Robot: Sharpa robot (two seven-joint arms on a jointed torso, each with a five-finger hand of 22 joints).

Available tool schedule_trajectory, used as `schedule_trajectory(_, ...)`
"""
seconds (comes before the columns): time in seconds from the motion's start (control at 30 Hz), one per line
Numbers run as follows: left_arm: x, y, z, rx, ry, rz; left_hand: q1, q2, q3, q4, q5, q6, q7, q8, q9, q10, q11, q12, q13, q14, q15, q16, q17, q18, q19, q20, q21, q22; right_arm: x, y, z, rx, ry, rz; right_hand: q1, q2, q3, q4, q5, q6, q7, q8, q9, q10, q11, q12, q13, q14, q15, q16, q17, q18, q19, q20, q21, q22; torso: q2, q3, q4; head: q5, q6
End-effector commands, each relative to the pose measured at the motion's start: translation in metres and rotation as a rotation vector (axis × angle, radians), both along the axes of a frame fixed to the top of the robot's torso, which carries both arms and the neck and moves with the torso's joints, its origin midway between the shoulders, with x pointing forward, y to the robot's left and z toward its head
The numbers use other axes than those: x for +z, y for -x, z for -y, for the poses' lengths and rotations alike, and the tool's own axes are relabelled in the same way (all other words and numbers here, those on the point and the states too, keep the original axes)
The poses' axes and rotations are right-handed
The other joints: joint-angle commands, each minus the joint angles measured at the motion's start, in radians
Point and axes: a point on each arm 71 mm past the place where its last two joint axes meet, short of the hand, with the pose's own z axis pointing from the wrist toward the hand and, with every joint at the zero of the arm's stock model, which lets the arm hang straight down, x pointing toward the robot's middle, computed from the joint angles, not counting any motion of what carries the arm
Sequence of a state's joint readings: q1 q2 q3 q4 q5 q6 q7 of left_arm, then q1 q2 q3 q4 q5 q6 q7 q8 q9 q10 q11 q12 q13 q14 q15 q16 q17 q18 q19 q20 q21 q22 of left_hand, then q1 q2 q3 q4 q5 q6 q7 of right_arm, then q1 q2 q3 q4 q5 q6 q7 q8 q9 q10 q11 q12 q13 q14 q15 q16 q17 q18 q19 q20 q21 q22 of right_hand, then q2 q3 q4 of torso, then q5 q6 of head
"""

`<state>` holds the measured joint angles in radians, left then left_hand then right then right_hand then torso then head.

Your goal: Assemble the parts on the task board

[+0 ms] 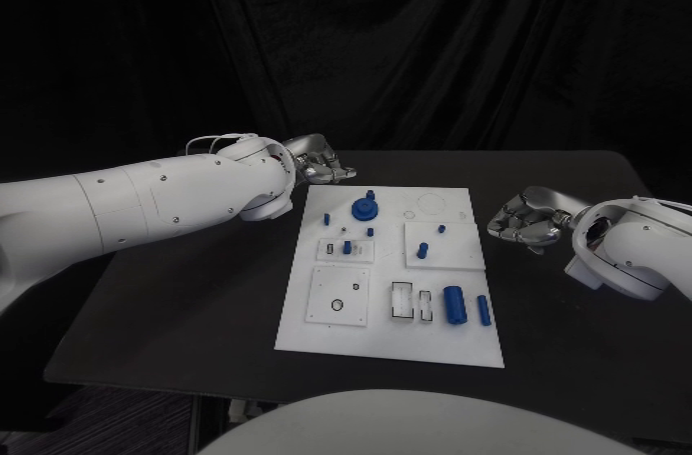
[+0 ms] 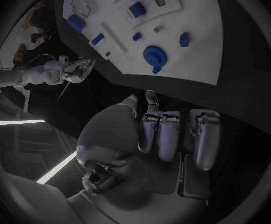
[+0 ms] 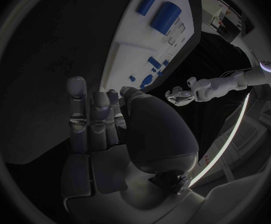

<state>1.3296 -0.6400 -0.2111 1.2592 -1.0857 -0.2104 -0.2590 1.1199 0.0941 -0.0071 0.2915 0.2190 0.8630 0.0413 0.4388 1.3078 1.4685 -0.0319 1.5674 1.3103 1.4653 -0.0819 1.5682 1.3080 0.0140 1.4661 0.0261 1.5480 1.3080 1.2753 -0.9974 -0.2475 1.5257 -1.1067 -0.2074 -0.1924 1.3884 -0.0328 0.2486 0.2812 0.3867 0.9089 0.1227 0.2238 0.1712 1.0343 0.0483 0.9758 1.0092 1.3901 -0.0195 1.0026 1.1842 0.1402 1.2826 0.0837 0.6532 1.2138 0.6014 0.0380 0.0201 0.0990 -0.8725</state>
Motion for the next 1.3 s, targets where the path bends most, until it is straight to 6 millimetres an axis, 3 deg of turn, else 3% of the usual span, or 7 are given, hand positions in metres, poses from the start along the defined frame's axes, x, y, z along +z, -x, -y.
schedule_trajectory(0.03,-0.016,-0.001,-0.008,0.058,-0.193,-0.241,-0.023,0.003,-0.021,-0.001,-0.030,0.010,0.002,-0.010,0.019,0.102,0.007,0.003,0.261,0.106,0.005,0.003,0.263,-0.007,0.091,0.009,-0.006,0.253,0.000,0.001,0.000,0.001,-0.001,0.010,0.005,-0.008,0.003,0.002,0.004,0.007,0.003,0.004,-0.001,0.002,-0.002,0.004,0.000,0.000,-0.001,0.004,-0.001,0.016,0.001,0.002,0.003,0.000,0.000,-0.0013,0.0008,0.002,0.000)
schedule_trajectory(0.13,-0.020,-0.004,-0.009,0.077,-0.240,-0.283,-0.031,0.007,-0.031,-0.001,-0.043,0.020,0.001,-0.013,0.019,0.102,0.006,0.003,0.261,0.106,0.005,0.003,0.263,-0.006,0.090,0.009,-0.007,0.253,0.000,0.001,0.000,0.000,-0.002,0.011,0.005,-0.008,0.003,0.002,0.004,0.007,0.003,0.004,-0.001,0.002,-0.002,0.004,0.000,0.000,-0.001,0.004,-0.001,0.016,0.001,0.002,0.003,0.000,0.000,0.0001,-0.0022,0.006,0.000)
schedule_trajectory(0.3,-0.023,-0.010,-0.011,0.101,-0.297,-0.331,-0.029,0.010,-0.038,-0.004,-0.035,0.044,-0.005,-0.015,0.017,0.102,0.001,0.003,0.261,0.106,0.002,0.003,0.263,-0.007,0.091,0.007,-0.006,0.253,0.000,0.002,0.001,0.001,-0.003,0.011,0.006,-0.008,0.004,0.002,0.005,0.007,0.003,0.004,-0.001,0.001,-0.002,0.003,-0.001,0.000,-0.001,0.004,0.000,0.016,0.001,0.001,0.002,0.000,0.004,-0.0050,0.0006,0.004,0.000)
schedule_trajectory(0.43,-0.024,-0.012,-0.010,0.108,-0.305,-0.336,-0.017,0.019,-0.059,-0.005,-0.027,0.096,-0.008,-0.106,-0.057,0.102,-0.002,0.003,0.261,0.106,-0.003,0.003,0.263,-0.006,0.090,0.002,-0.007,0.253,0.000,0.002,0.000,0.001,-0.003,0.010,0.006,-0.008,0.004,0.002,0.005,0.007,0.003,0.004,-0.001,0.001,-0.002,0.003,-0.001,0.000,-0.001,0.004,0.000,0.016,0.001,0.001,0.002,0.000,0.007,-0.0060,-0.0011,0.007,0.000)
schedule_trajectory(0.63,-0.024,-0.013,-0.010,0.110,-0.299,-0.329,0.006,0.021,-0.068,-0.009,-0.005,0.123,-0.006,-0.159,-0.101,0.102,-0.001,0.003,0.261,0.106,-0.002,0.003,0.263,-0.006,0.091,0.003,-0.007,0.253,0.000,0.002,0.000,0.002,-0.003,0.009,0.006,-0.008,0.004,0.002,0.005,0.007,0.003,0.004,-0.001,0.001,-0.002,0.003,-0.001,0.000,-0.001,0.004,0.000,0.016,0.001,0.001,0.002,0.000,0.010,-0.0075,0.0004,0.011,0.000)
schedule_trajectory(1.13,-0.028,-0.011,-0.008,0.085,-0.299,-0.344,0.031,0.024,-0.067,-0.008,0.041,0.135,-0.004,-0.194,-0.124,0.102,0.001,0.003,0.261,0.106,0.000,0.003,0.263,-0.004,0.086,0.004,-0.017,0.250,0.001,0.003,0.000,0.000,-0.003,0.007,0.008,-0.007,0.006,0.001,0.007,0.006,0.003,0.004,-0.001,0.001,-0.002,0.003,-0.002,0.000,-0.001,0.004,-0.001,0.017,0.001,0.001,0.000,0.000,0.006,-0.0066,0.0043,0.006,0.000)
schedule_trajectory(1.3,-0.029,-0.010,-0.006,0.072,-0.297,-0.349,0.029,0.027,-0.071,-0.004,0.050,0.125,0.002,-0.219,-0.141,0.102,0.005,0.003,0.261,0.106,0.004,0.003,0.263,-0.004,0.085,0.007,-0.019,0.249,0.001,0.004,0.000,-0.001,-0.003,0.006,0.008,-0.007,0.006,0.001,0.007,0.006,0.003,0.004,-0.001,0.001,-0.002,0.003,-0.002,0.000,-0.001,0.004,-0.001,0.017,0.001,0.001,0.000,0.000,0.008,-0.0084,0.0046,0.005,0.000)
